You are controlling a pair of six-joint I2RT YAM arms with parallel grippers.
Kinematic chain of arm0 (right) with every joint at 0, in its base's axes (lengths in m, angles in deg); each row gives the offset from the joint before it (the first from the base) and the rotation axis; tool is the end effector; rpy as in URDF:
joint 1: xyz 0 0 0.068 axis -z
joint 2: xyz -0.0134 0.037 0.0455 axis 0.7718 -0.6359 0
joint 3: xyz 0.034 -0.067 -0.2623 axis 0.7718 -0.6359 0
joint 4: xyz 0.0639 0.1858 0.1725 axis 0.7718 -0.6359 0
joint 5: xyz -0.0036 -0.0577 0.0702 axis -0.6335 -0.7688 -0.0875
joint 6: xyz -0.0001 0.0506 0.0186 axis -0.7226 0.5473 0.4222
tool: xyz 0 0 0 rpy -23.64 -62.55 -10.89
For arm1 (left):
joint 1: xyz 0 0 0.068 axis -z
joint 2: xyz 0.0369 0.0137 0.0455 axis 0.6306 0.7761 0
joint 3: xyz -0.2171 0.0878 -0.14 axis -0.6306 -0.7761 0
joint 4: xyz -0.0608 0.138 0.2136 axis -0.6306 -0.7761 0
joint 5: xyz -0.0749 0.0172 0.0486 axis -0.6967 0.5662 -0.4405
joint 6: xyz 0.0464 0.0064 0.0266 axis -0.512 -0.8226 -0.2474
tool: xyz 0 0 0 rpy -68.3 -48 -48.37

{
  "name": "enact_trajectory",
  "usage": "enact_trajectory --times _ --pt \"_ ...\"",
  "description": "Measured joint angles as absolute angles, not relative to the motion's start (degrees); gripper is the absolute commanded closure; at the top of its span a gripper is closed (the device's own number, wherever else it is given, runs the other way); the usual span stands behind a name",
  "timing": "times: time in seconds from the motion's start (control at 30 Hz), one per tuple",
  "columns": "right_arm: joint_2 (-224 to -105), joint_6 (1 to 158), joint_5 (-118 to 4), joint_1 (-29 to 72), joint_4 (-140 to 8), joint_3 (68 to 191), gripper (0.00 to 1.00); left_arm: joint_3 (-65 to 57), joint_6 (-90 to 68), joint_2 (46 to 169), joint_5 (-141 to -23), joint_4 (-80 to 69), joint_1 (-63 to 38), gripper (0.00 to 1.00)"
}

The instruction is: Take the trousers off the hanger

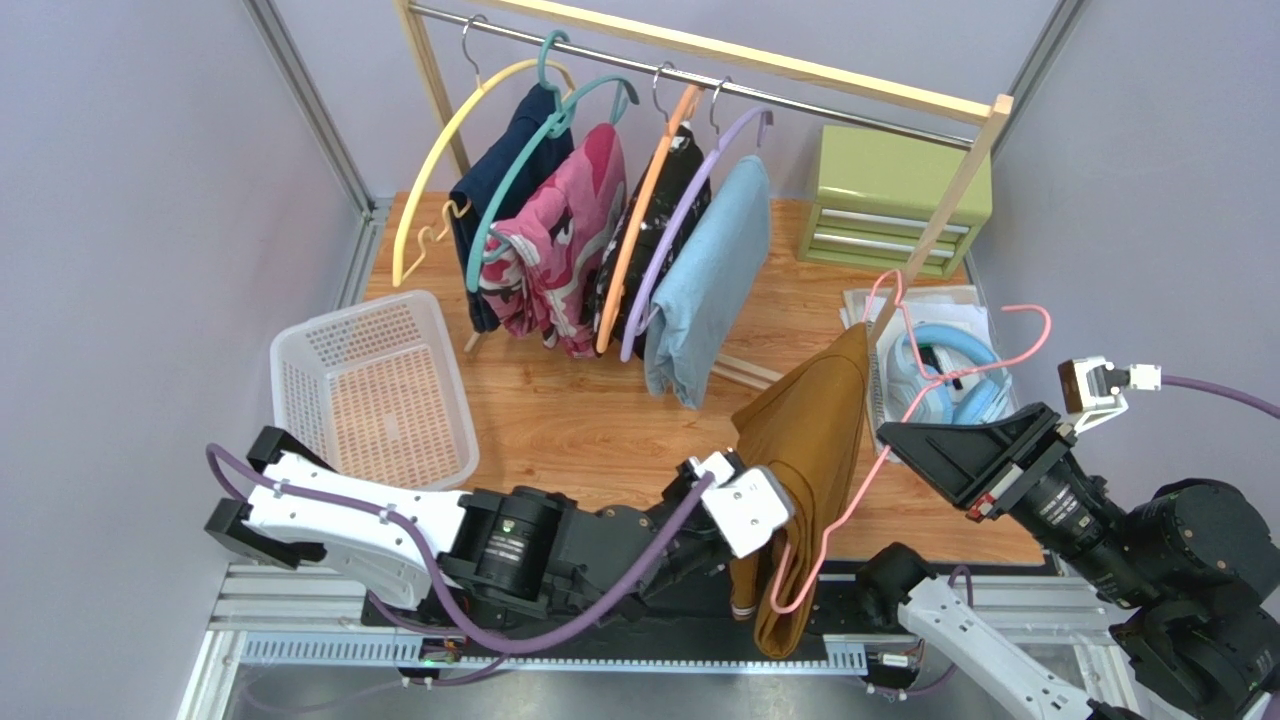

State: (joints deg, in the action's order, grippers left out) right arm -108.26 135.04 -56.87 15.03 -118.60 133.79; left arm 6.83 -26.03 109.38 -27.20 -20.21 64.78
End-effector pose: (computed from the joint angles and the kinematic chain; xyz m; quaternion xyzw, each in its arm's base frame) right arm -0.0181 -0.0068 0.4630 0.1118 0.6860 0.5727 0.4346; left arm -0.0461 -0.2951 0.4445 0.3931 0.6205 -0.2817 0.6174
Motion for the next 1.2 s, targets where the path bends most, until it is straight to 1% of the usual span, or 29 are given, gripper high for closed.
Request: enact_trajectory --times 0.1,0.23,0.67,1.0,1.2 --pt "-108.0 134.2 -55.3 15.0 -118.7 132.8 1.00 6.9 -25.6 107.0 -28.5 -21.2 64.8 1.00" --pt "-108.2 133.4 -53.2 15.0 -118.5 132.0 1.00 10.2 -25.7 106.0 -29.9 -23.5 64.8 1.00" --pt "-108.6 131.5 -51.1 15.0 -117.4 128.4 1.00 25.1 -30.6 110.1 -30.4 -30.1 65.7 1.00" --pt "-103.1 131.8 -53.9 15.0 -121.1 122.0 1.00 26.0 -32.1 109.5 -31.4 -32.9 66.2 1.00" --pt "-101.7 131.9 -58.1 15.0 -126.4 121.8 1.00 23.0 -30.4 103.3 -35.7 -31.1 66.2 1.00"
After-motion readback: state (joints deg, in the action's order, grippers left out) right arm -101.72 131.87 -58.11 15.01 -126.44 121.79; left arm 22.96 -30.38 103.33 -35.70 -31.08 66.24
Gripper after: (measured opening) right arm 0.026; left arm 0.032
